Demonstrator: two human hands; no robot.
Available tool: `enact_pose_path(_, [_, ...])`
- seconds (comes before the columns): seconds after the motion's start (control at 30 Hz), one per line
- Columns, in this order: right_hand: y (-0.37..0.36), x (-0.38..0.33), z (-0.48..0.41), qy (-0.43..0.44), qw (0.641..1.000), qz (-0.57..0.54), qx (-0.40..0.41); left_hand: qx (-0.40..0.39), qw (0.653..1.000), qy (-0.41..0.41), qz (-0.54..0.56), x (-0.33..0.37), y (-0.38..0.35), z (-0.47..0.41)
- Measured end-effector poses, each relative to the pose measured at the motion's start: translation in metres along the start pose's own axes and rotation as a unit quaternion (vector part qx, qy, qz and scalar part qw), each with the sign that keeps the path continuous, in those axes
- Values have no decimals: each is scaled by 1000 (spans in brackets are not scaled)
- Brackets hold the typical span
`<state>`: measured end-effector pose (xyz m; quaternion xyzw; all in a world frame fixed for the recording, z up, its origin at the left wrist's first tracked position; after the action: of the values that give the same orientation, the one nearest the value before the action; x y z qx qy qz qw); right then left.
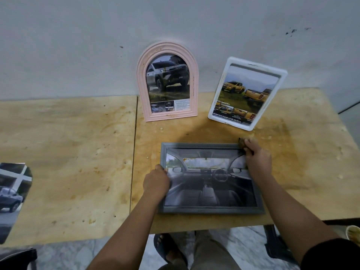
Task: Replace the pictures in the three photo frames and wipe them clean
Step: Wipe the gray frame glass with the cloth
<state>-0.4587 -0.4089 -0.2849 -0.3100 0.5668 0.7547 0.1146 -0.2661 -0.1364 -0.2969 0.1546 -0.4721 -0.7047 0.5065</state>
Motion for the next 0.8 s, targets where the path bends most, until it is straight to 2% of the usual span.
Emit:
enact_pose_path(0.2, [2,7,10,-46,998,-20,-28,-9,999,-16,-30,-1,-2,-2])
enact_pose_path(0.4, [18,9,42,6,996,90,-4,-24,995,-56,-84,0,-3,-3])
enact_pose_path(0.5, [19,21,60,-15,995,101,-8,-22,991,-77,-109,1,-5,-4])
enact_pose_path(0.7, [22,45,119,-41,990,136,12,-21,995,-49,-83,-5,-6,-10])
enact_pose_path(0.8, [23,56,140,-62,991,114,24,-16,996,-43,-78,-4,-7,-10])
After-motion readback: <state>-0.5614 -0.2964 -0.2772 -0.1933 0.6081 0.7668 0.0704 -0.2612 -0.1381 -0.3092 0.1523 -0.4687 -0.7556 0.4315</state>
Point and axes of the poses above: each hand's wrist, its own z-axis away from the middle knuckle, its own y-axis out of the back of the hand, x = y × z, the point moved 7 cm from there along -z, towards the middle knuckle, and after that the axes turned 5 degrees about -y, right-handed, at the moved point
